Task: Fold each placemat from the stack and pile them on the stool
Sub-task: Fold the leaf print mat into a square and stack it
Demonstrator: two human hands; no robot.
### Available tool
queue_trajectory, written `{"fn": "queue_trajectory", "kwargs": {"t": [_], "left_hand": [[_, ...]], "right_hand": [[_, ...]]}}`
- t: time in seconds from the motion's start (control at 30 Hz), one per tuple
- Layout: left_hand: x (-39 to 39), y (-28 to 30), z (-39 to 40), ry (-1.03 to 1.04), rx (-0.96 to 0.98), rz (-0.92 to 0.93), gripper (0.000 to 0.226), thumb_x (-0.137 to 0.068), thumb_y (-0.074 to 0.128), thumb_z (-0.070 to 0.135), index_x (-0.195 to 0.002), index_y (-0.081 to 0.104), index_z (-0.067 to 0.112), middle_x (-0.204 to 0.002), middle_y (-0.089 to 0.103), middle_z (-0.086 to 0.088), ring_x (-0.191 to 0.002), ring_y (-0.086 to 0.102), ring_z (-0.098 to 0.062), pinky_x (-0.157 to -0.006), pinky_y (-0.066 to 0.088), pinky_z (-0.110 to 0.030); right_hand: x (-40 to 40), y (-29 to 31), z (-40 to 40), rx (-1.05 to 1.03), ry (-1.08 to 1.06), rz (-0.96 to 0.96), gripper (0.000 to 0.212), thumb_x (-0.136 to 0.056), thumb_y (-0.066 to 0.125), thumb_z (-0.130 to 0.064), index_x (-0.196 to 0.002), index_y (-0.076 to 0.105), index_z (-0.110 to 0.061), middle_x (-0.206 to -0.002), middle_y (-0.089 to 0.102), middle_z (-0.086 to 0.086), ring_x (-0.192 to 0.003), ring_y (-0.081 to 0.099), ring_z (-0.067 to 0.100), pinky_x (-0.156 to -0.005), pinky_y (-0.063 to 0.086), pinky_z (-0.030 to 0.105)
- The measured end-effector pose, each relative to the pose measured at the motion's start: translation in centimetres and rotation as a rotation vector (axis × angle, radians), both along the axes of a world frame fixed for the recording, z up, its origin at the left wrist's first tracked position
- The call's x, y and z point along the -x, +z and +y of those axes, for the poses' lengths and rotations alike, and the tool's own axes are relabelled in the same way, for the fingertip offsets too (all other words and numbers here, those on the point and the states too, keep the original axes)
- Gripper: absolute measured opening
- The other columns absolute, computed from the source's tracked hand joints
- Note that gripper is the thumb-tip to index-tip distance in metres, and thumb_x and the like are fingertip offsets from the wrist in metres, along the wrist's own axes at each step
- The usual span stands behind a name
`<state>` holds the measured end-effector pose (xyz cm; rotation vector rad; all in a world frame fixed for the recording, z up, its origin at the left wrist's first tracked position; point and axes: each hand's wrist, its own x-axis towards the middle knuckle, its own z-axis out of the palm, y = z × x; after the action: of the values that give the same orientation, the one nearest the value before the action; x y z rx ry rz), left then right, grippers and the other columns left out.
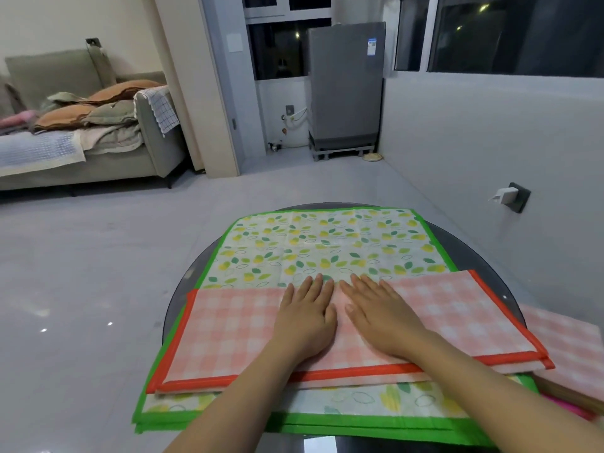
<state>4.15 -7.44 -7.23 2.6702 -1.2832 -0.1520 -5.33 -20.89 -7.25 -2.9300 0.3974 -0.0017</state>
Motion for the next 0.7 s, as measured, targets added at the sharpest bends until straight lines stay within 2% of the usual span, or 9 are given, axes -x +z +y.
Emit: {"fn": "queue_trajectory", "kwargs": {"t": [0.4,0.5,0.6,0.7], "left_hand": [[-6.8,-0.6,11.3,0.292,-0.026,-0.052,0.055,-0.1,0.015,0.044,-0.151,0.003,0.029,-0.16,-0.004,0.006,-0.147,-0.006,-0.012,-0.119,-0.005,-0.038],[-7.4,-0.3,12.5,0.339,-0.055,-0.023,0.057,-0.099,0.018,0.051,-0.151,0.006,0.033,-0.16,-0.002,0.007,-0.147,-0.005,-0.011,-0.118,-0.007,-0.044],[-8.2,0.5,12.7,0.357,0.008,0.003,0.06,-0.092,0.032,0.061,-0.146,0.026,0.035,-0.157,0.017,0.006,-0.146,0.009,-0.011,-0.116,-0.008,-0.052],[-8.8,1.3,12.9,0.383,0.077,-0.047,0.061,-0.079,0.048,0.071,-0.129,0.049,0.036,-0.137,0.043,0.006,-0.134,0.033,-0.01,-0.113,-0.006,-0.056]], "right_hand": [[0.2,0.1,0.1,-0.014,-0.007,0.034,0.053,-0.1,0.01,-0.045,-0.149,-0.006,-0.034,-0.157,-0.012,-0.011,-0.143,-0.013,0.005,-0.118,-0.009,0.032],[0.2,0.3,0.3,-0.025,-0.015,0.038,0.052,-0.1,0.011,-0.044,-0.149,-0.006,-0.034,-0.157,-0.012,-0.009,-0.143,-0.013,0.006,-0.118,-0.01,0.031],[-0.2,0.6,0.9,-0.033,-0.029,0.036,0.051,-0.101,0.014,-0.038,-0.15,-0.002,-0.031,-0.158,-0.008,-0.004,-0.145,-0.012,0.01,-0.116,-0.012,0.031],[-0.4,1.1,2.8,-0.082,0.054,-0.014,0.05,-0.102,0.022,-0.033,-0.15,0.008,-0.028,-0.159,-0.001,-0.004,-0.145,-0.008,0.01,-0.114,-0.011,0.027]]}}
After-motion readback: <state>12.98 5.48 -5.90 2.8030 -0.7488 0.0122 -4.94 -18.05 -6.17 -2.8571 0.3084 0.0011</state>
